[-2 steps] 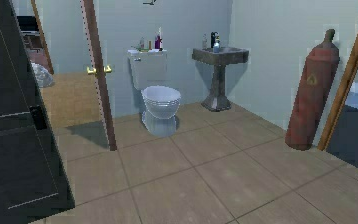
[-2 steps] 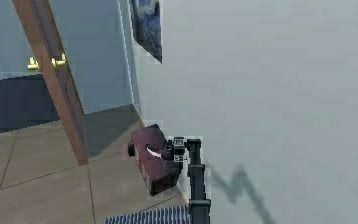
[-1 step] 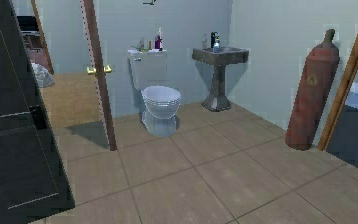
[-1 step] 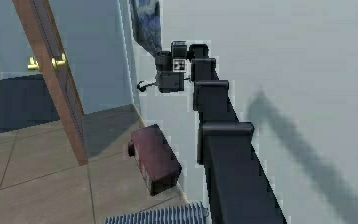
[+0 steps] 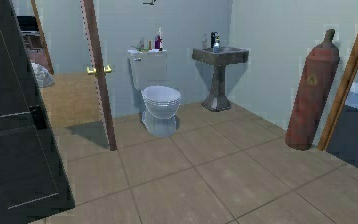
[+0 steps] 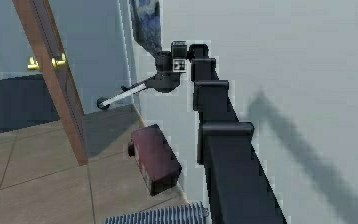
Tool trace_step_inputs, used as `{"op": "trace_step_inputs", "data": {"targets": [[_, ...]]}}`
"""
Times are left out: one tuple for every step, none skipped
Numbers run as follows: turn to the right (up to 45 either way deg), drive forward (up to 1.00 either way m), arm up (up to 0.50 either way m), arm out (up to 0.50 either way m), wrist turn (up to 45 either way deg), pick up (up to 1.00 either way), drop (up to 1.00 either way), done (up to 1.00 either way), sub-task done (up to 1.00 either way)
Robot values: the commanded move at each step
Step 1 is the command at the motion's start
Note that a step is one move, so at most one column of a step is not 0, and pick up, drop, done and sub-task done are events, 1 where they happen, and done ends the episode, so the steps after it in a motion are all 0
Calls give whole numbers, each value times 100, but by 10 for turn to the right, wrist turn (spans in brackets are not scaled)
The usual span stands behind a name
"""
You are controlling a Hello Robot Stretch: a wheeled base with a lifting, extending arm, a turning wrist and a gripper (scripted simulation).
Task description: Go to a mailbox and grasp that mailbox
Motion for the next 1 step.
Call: {"op": "trace_step_inputs", "data": {"targets": [[0, 0, 0, 0, -450, 0, 0, 0, 0]]}}
